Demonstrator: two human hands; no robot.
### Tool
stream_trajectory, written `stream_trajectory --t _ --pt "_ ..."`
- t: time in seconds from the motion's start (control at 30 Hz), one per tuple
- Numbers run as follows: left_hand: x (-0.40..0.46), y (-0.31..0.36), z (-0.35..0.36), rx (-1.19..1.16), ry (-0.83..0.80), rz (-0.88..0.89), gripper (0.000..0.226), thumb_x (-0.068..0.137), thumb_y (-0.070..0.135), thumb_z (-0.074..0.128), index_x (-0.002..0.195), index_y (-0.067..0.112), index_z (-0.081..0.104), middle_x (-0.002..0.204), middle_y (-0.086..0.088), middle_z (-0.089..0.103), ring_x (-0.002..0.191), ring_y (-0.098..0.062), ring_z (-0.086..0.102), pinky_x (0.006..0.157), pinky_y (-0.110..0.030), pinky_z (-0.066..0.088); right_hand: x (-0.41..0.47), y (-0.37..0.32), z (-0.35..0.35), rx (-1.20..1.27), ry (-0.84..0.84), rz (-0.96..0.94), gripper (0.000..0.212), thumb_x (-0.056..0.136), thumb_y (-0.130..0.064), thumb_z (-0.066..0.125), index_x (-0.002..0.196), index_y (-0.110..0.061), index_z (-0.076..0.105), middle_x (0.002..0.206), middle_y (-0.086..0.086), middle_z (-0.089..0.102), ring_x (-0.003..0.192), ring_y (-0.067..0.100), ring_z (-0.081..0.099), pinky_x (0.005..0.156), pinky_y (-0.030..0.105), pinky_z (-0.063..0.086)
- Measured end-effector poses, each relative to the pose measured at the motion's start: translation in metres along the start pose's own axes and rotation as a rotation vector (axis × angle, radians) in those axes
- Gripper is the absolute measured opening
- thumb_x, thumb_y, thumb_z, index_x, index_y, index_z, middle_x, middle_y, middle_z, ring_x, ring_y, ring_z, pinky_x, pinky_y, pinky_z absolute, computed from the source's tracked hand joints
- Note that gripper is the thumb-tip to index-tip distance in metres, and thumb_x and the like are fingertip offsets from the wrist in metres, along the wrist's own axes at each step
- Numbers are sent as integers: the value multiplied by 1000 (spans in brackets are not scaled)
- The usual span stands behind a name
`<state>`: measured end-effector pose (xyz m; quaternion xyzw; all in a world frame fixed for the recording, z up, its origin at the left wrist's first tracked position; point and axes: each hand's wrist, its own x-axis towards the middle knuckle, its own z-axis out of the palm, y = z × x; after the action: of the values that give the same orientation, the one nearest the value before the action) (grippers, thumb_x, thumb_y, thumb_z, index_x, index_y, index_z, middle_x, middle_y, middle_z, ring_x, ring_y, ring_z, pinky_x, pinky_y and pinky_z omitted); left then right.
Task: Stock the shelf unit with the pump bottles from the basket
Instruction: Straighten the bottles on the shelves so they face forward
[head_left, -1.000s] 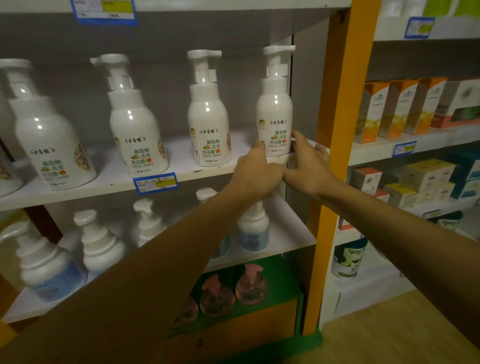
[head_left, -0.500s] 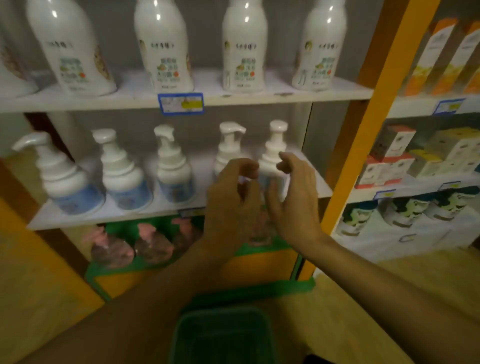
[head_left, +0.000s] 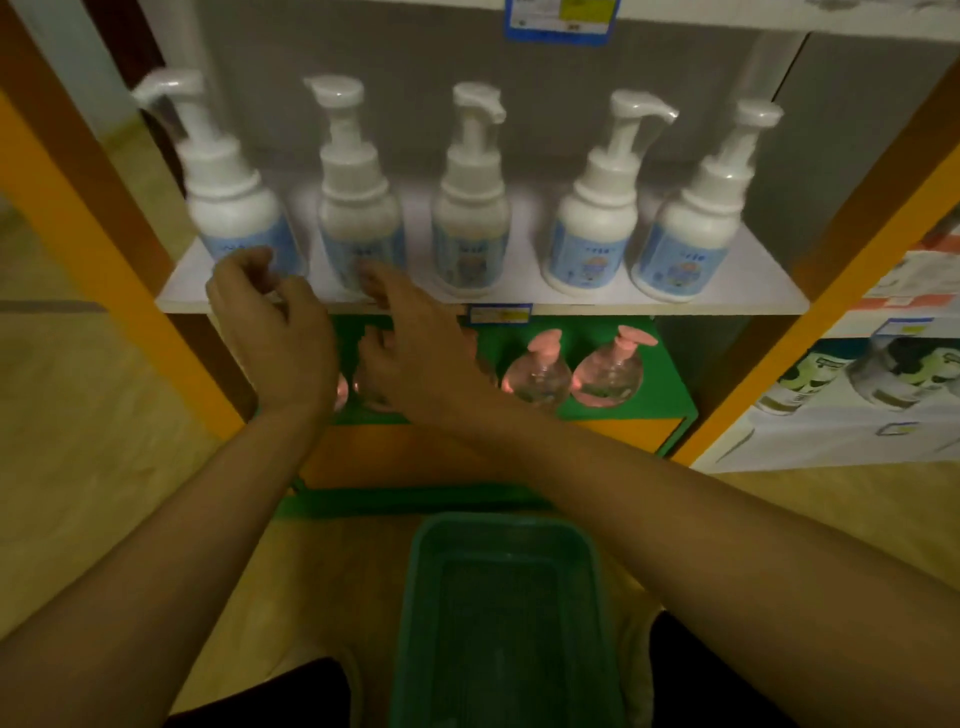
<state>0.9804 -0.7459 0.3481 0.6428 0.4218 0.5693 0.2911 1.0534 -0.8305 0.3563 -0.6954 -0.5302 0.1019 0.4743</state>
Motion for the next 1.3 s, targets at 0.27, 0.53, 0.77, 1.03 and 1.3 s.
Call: stream_trajectory --t 0.27,0.53,0.77,1.03,1.3 --pt "54 -28 -18 38 -87 -62 30 85 0 46 115 -1 49 114 -18 54 100 -26 50 82 -36 42 52 -35 55 139 -21 163 41 85 4 59 124 1 46 122 19 58 108 33 57 83 38 52" --pt "86 -43 -35 90 -447 -55 53 87 -8 45 138 5 41 134 -14 55 121 -27 52 96 -39 48 70 -30 75 45 -65 195 54 82 -1 63 131 -7 40 129 12 56 119 29 53 94 38 49" --pt "82 -53 -41 142 -443 34 58 82 -10 46 136 11 45 131 -12 58 119 -26 53 88 -27 46 68 -27 79 -11 -92 188 74 77 4 67 141 -9 31 139 11 49 129 28 48 106 40 43" --pt "77 -57 -40 112 -393 59 49 82 -12 44 128 7 50 124 -11 61 107 -15 54 80 -12 45 63 -27 74 11 -130 143 76 77 5 67 142 -9 31 142 11 48 131 29 45 108 40 40" --pt "17 -48 -19 114 -163 215 32 78 -11 46 107 -4 57 105 -20 61 99 -25 56 83 -8 36 25 5 50 -40 357 58 33 81 7 54 114 0 55 112 16 59 105 27 55 92 40 47"
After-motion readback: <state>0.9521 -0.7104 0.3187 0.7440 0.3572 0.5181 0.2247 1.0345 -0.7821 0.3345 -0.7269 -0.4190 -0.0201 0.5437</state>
